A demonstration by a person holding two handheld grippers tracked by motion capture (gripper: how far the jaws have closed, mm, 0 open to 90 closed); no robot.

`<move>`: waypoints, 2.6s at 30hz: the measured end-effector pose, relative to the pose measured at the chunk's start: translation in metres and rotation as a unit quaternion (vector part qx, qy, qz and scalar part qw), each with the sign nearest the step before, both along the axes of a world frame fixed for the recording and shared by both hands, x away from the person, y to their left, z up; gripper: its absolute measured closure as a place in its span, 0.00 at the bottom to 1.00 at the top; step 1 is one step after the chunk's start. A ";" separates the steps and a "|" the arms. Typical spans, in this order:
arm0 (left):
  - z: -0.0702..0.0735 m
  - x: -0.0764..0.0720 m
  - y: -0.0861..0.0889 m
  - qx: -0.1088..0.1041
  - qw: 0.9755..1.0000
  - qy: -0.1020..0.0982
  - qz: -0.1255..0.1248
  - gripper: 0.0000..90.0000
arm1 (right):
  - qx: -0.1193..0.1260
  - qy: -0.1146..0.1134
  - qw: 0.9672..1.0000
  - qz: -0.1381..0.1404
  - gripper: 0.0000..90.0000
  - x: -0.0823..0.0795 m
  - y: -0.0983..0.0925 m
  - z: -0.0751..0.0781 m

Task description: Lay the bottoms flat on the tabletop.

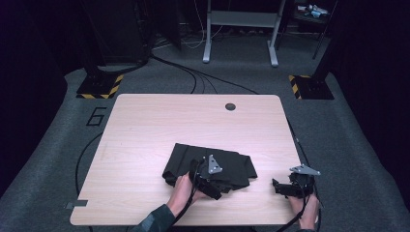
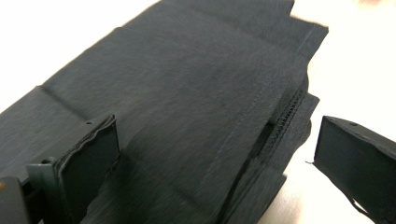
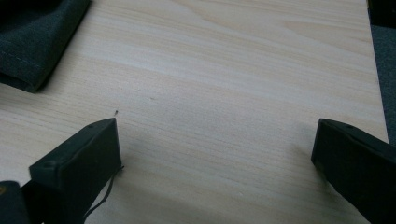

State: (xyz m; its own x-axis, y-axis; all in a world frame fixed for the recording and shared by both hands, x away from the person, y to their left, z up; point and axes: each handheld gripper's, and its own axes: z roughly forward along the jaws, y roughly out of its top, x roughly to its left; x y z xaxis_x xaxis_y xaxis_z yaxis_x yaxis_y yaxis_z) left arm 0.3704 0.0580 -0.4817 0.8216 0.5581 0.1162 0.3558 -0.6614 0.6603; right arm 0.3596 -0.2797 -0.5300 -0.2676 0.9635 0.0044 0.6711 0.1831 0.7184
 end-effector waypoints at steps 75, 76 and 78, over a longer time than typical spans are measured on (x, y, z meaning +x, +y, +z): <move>0.066 0.016 0.053 -0.097 0.994 -0.055 0.013 0.83 | -0.001 -0.002 1.000 0.001 0.02 0.000 -0.001 0.000; 0.068 0.016 0.055 -0.099 0.993 -0.059 0.015 0.83 | -0.001 -0.002 1.000 0.001 0.02 0.000 -0.001 0.000; 0.071 0.016 0.059 -0.098 0.993 -0.061 0.016 0.83 | -0.002 -0.002 1.000 0.002 0.02 0.000 -0.001 0.000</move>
